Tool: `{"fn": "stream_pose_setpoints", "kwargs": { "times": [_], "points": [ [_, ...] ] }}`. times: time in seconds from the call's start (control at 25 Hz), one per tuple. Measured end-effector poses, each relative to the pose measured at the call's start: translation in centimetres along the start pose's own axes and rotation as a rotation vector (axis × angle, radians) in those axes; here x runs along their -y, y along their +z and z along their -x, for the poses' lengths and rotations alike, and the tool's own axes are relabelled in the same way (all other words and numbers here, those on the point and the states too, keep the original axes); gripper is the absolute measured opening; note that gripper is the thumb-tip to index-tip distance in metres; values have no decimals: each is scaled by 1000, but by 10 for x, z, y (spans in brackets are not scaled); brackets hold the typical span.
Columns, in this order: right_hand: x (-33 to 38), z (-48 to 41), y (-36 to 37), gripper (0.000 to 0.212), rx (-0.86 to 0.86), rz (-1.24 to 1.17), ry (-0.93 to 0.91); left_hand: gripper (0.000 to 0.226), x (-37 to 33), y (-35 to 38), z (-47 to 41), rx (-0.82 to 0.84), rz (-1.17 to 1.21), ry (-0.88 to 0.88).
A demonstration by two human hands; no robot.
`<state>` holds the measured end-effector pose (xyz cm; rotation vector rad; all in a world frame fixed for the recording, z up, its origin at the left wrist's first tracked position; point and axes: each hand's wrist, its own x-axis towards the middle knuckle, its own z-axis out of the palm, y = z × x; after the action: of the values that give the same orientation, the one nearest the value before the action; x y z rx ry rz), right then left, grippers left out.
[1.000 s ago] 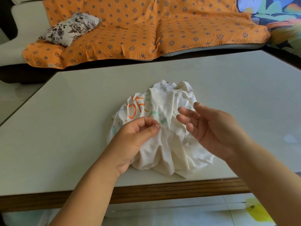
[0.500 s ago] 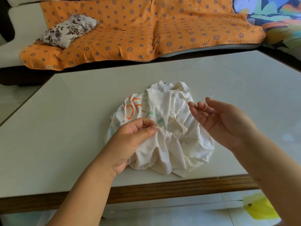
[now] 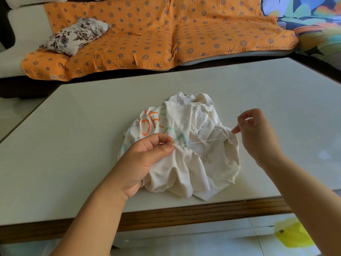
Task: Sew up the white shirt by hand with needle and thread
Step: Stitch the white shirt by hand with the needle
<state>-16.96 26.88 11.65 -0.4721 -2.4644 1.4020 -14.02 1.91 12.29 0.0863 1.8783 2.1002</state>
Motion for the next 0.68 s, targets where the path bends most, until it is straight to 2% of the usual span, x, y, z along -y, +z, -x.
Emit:
{"fn": "stream_pose_setpoints", "kwargs": {
  "times": [0.16,0.6,0.68],
  "points": [
    [-4,-3,1,12,45,87,-5,5,0,-1,-1,-32,23,-1],
    [-18,-15,-4,11,6,191,-2,7,-6,1,3,-32,42,-8],
    [-8,-7,-5,10,-18,183,-48,7,-6,2,4,-25,12,7]
  ]
}}
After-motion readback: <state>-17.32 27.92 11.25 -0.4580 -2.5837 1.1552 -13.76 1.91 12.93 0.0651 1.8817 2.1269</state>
